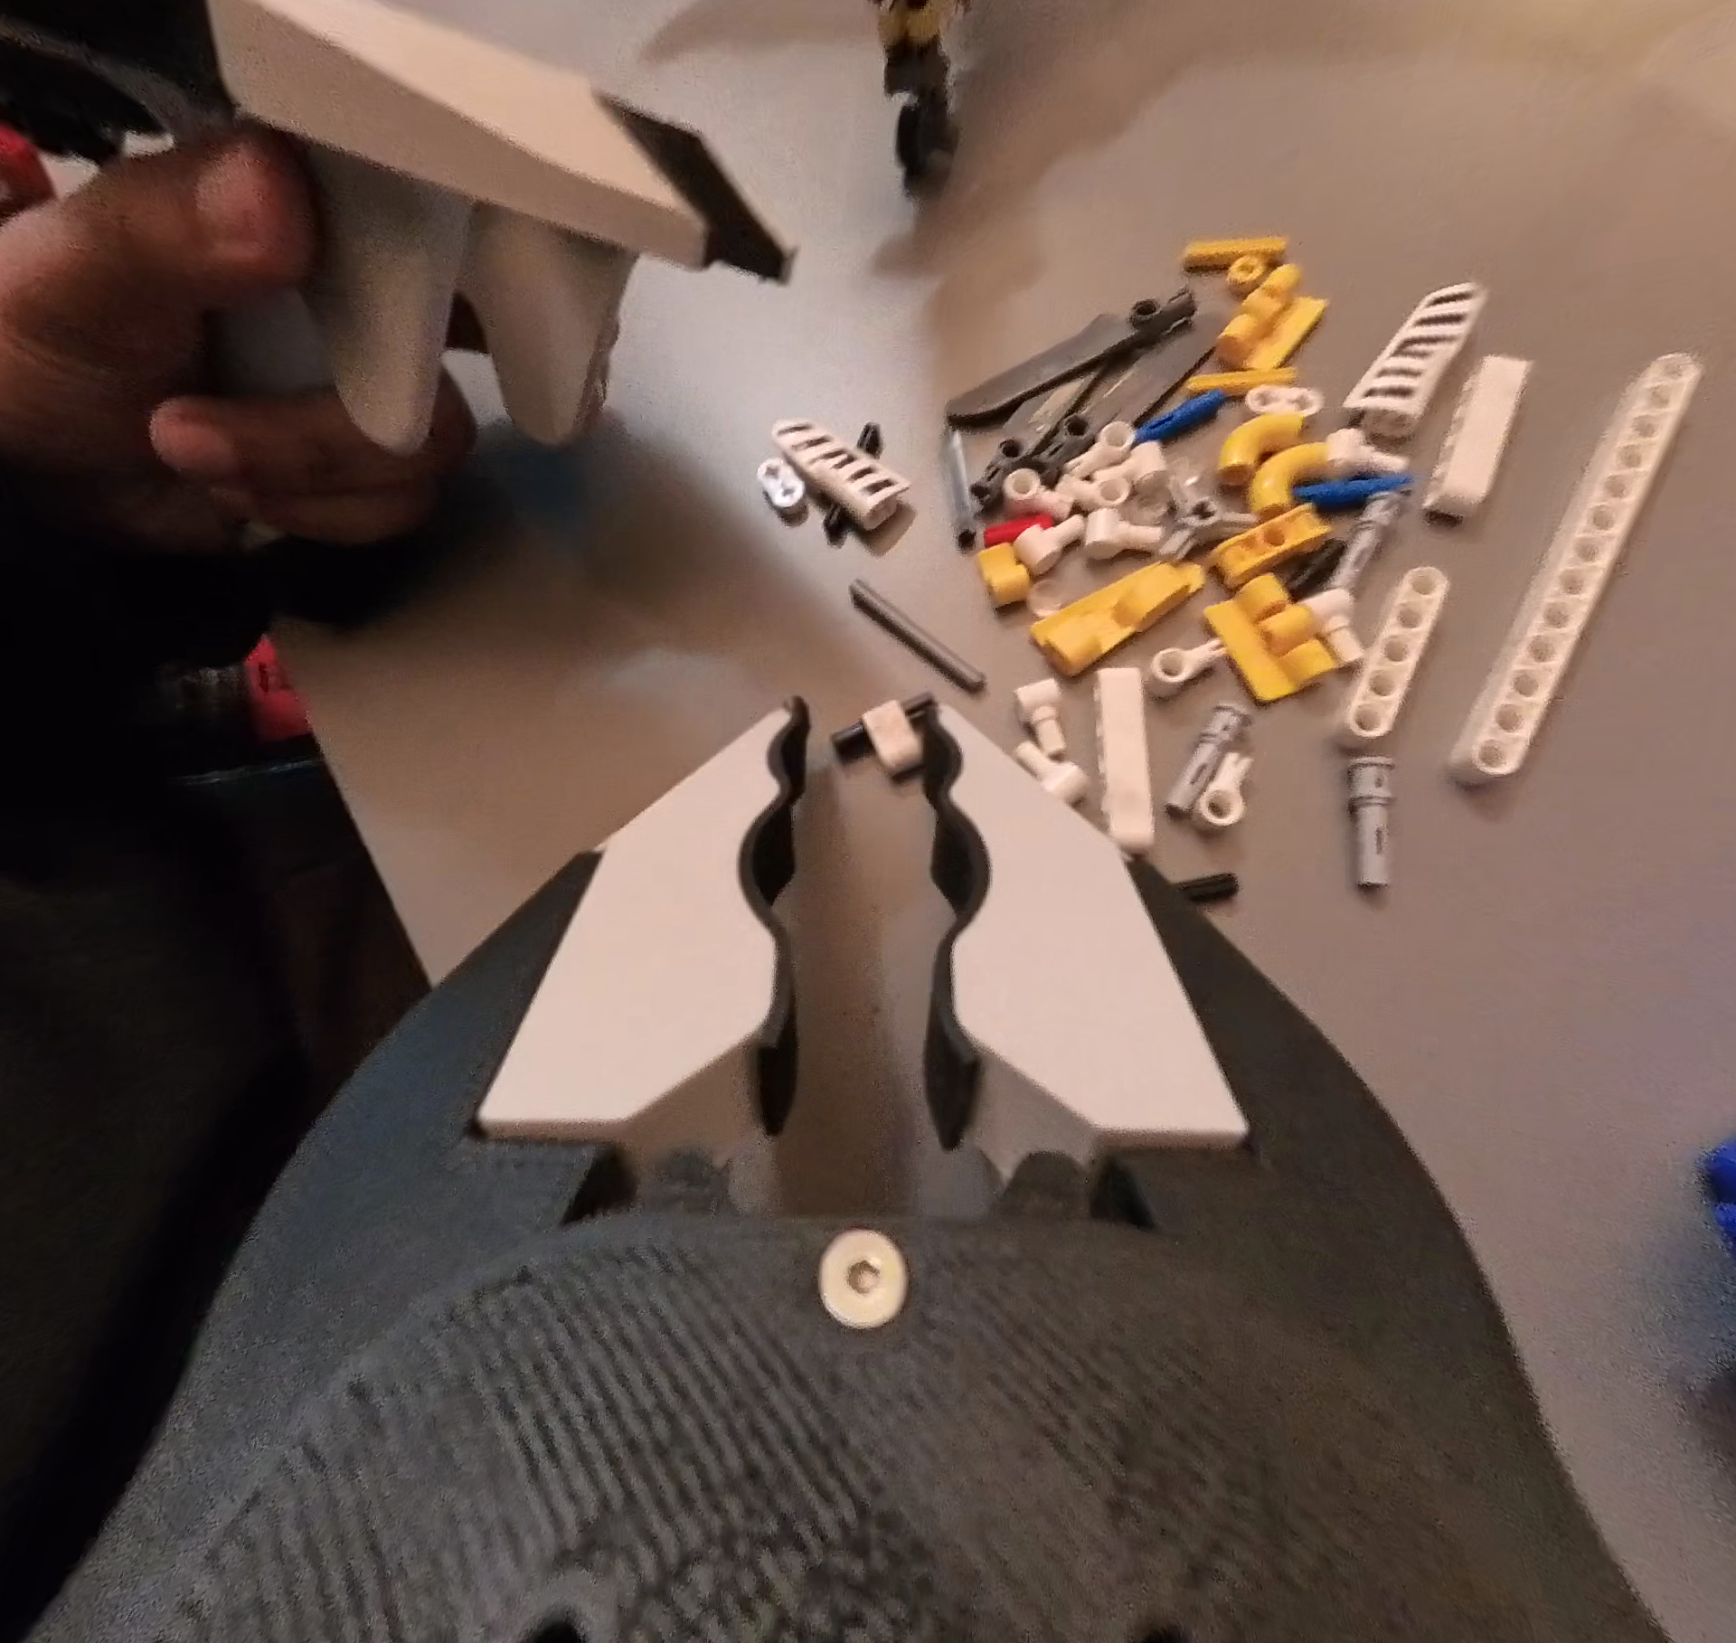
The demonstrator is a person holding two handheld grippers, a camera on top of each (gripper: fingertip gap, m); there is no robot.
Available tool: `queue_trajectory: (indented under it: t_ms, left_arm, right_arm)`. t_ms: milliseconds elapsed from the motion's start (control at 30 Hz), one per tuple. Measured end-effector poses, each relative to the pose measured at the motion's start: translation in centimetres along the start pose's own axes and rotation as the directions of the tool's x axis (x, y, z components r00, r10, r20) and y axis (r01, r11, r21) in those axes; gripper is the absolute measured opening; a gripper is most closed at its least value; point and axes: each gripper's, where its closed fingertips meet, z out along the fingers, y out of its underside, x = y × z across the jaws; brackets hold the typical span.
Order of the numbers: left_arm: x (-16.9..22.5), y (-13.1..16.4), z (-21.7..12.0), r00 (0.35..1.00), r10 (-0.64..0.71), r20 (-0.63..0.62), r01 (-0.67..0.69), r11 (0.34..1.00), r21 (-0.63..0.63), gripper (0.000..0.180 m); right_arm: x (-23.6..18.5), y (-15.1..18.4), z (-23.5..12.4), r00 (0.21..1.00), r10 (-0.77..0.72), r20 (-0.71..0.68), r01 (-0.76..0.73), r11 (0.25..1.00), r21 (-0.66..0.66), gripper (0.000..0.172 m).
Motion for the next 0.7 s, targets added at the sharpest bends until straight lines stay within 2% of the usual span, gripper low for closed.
queue_trajectory:
  t_ms: [100, 200, 233, 300, 467, 700]
  left_arm:
    - [0.2, -0.2, -0.2, 1.0, -0.001, -0.021, 0.001, 1.0, 0.014, 0.011]
    - [0.5, -0.4, -0.4, 0.999, 0.004, -0.035, -0.003, 1.0, 0.031, 0.01]
    - [0.5, -0.4, -0.4, 0.999, 0.005, -0.041, -0.004, 0.999, 0.036, 0.009]
    - [0.7, -0.5, -0.5, 0.999, 0.006, -0.048, -0.004, 0.999, 0.045, 0.009]
    - [0.9, -0.8, -0.8, 0.998, 0.012, -0.064, -0.007, 0.997, 0.071, 0.008]
    - [0.2, -1.0, -0.9, 1.0, 0.009, -0.007, -0.009, 0.996, 0.089, 0.007]
  right_arm:
    - [0.1, -0.8, -0.5, 0.999, -0.038, -0.027, 0.04, 0.997, 0.06, 0.02]
    - [0.4, 0.2, 0.3, 0.995, -0.068, -0.076, 0.066, 0.998, -0.024, 0.028]
    - [0.5, 0.3, 0.5, 0.992, -0.083, -0.098, 0.08, 0.996, -0.036, 0.024]
    - [0.5, 0.1, 0.6, 0.986, -0.1, -0.13, 0.096, 0.995, -0.038, 0.021]
    - [0.6, -0.8, 1.7, 0.988, -0.025, -0.153, 0.021, 0.999, -0.026, 0.021]
    - [0.5, -0.8, 1.7, 0.972, -0.096, -0.213, 0.09, 0.995, -0.036, 0.021]
